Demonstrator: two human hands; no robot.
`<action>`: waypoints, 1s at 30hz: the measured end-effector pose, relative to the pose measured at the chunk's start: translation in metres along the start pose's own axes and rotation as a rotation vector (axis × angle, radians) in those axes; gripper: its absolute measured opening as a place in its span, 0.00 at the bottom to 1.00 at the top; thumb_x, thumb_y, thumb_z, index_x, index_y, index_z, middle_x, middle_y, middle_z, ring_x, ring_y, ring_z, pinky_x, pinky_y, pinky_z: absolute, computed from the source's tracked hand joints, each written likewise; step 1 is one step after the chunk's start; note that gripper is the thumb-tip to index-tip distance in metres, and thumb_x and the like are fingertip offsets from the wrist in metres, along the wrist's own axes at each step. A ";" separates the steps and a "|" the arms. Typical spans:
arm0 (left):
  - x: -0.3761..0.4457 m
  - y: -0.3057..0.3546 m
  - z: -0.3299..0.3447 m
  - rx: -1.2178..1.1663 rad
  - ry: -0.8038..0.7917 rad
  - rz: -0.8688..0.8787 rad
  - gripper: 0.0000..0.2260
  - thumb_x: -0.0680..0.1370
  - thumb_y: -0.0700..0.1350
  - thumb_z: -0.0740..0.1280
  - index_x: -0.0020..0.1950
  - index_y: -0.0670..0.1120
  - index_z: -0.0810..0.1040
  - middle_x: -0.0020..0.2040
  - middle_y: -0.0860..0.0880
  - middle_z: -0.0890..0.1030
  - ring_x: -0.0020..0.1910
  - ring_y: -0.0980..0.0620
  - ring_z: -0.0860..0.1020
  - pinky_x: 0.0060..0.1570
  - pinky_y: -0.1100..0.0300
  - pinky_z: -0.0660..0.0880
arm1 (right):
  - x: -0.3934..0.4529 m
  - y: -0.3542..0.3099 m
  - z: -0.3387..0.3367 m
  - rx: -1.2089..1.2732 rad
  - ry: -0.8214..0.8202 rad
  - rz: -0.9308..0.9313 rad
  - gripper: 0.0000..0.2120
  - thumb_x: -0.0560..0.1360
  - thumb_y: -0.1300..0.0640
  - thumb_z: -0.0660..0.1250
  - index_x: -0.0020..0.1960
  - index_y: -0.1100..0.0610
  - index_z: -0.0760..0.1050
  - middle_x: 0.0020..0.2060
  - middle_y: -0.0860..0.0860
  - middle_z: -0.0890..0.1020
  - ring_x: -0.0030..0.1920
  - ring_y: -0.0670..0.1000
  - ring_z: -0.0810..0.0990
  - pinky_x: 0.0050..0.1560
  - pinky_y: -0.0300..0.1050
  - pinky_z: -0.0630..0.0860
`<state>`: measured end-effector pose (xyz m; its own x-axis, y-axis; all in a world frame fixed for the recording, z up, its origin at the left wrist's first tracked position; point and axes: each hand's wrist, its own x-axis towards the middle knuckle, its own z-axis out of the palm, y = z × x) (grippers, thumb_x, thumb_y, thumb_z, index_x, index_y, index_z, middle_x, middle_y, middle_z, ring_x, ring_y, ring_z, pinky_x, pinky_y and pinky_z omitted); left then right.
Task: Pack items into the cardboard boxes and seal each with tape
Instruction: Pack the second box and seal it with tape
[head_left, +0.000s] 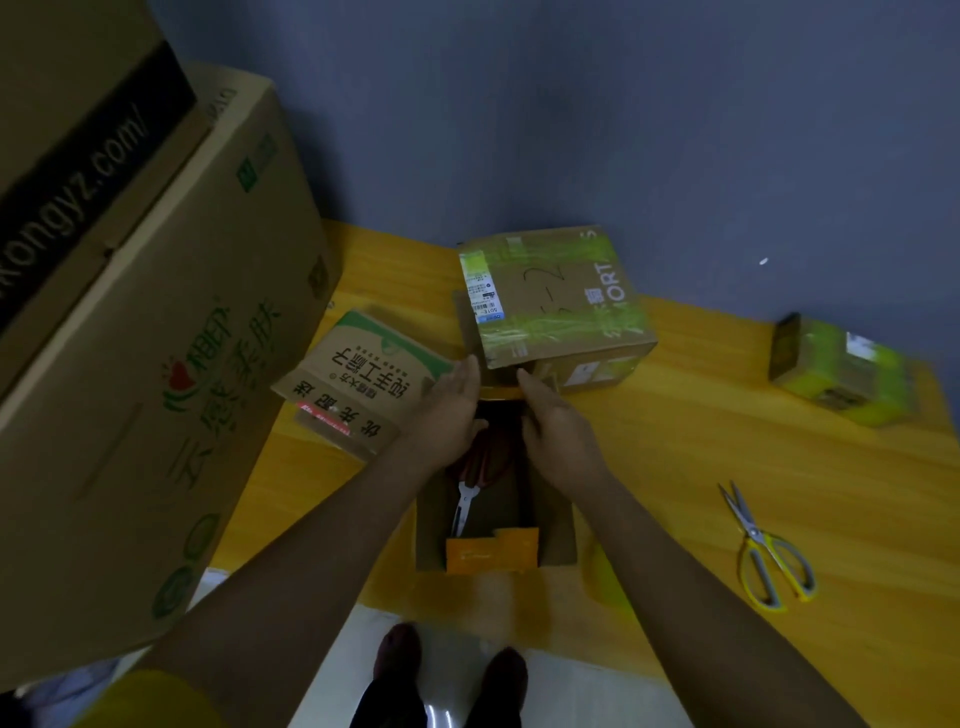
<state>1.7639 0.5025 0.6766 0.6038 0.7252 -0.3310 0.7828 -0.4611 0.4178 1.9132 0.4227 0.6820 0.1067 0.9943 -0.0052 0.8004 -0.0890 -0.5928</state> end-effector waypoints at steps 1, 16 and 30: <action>-0.008 0.002 -0.002 -0.022 0.026 0.013 0.35 0.81 0.46 0.61 0.78 0.40 0.40 0.79 0.41 0.46 0.78 0.45 0.47 0.75 0.53 0.45 | -0.013 -0.003 -0.004 0.034 0.024 0.006 0.26 0.78 0.68 0.61 0.75 0.61 0.63 0.71 0.58 0.69 0.70 0.56 0.70 0.64 0.37 0.65; -0.097 0.038 0.037 -0.096 -0.270 0.080 0.14 0.78 0.48 0.67 0.62 0.45 0.76 0.56 0.47 0.79 0.55 0.47 0.77 0.53 0.47 0.76 | -0.096 -0.023 0.003 -0.289 -0.500 0.081 0.17 0.80 0.55 0.63 0.67 0.57 0.71 0.57 0.56 0.79 0.57 0.58 0.77 0.50 0.47 0.70; -0.095 0.016 0.045 -0.590 -0.192 0.011 0.10 0.72 0.41 0.75 0.34 0.53 0.79 0.29 0.55 0.79 0.33 0.63 0.75 0.60 0.53 0.73 | -0.116 -0.016 0.011 -0.125 -0.232 -0.002 0.06 0.75 0.59 0.67 0.51 0.57 0.80 0.44 0.54 0.83 0.47 0.56 0.80 0.40 0.46 0.66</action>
<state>1.7262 0.4035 0.6765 0.6704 0.5920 -0.4473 0.5946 -0.0681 0.8011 1.8810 0.3092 0.6832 -0.0211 0.9802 -0.1970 0.8685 -0.0796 -0.4892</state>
